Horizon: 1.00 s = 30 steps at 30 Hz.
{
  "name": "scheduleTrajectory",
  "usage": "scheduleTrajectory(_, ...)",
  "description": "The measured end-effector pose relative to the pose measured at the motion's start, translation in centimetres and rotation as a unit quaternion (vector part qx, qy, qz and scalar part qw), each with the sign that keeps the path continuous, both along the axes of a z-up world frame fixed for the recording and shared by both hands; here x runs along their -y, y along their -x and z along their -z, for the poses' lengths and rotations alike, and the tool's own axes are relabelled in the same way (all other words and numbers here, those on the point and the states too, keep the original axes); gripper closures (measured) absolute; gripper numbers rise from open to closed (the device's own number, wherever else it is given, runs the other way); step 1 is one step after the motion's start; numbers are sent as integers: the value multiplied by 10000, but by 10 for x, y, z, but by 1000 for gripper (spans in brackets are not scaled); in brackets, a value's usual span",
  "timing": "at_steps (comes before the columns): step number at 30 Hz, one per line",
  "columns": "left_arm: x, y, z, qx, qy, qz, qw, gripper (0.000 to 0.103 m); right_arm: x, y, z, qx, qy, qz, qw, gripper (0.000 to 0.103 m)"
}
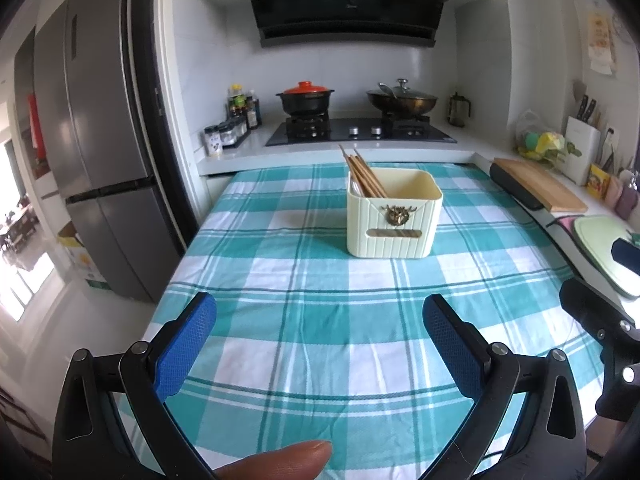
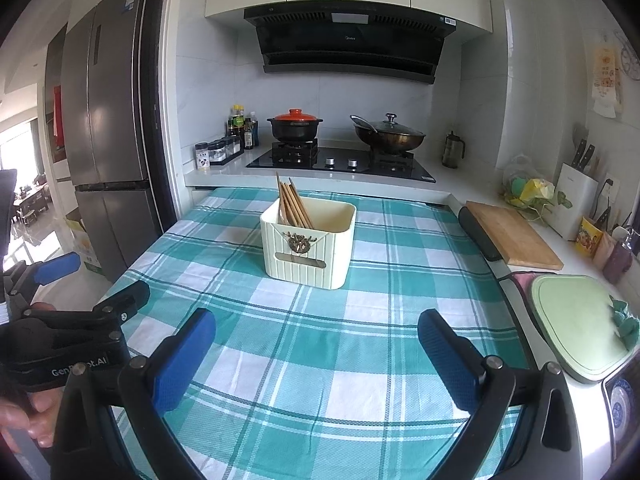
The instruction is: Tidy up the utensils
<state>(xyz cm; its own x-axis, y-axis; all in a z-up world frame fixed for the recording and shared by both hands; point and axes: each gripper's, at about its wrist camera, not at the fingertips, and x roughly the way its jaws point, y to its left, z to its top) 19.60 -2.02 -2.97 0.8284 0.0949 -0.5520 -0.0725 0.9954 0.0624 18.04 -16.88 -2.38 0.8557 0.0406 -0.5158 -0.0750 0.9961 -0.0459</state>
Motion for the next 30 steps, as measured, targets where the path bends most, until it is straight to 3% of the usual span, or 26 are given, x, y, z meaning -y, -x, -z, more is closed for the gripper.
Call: scheduleTrajectory(30,4,1,-1,-23,-9,84,10000,0,-2,0,-3,-68,-13,58,10000,0)
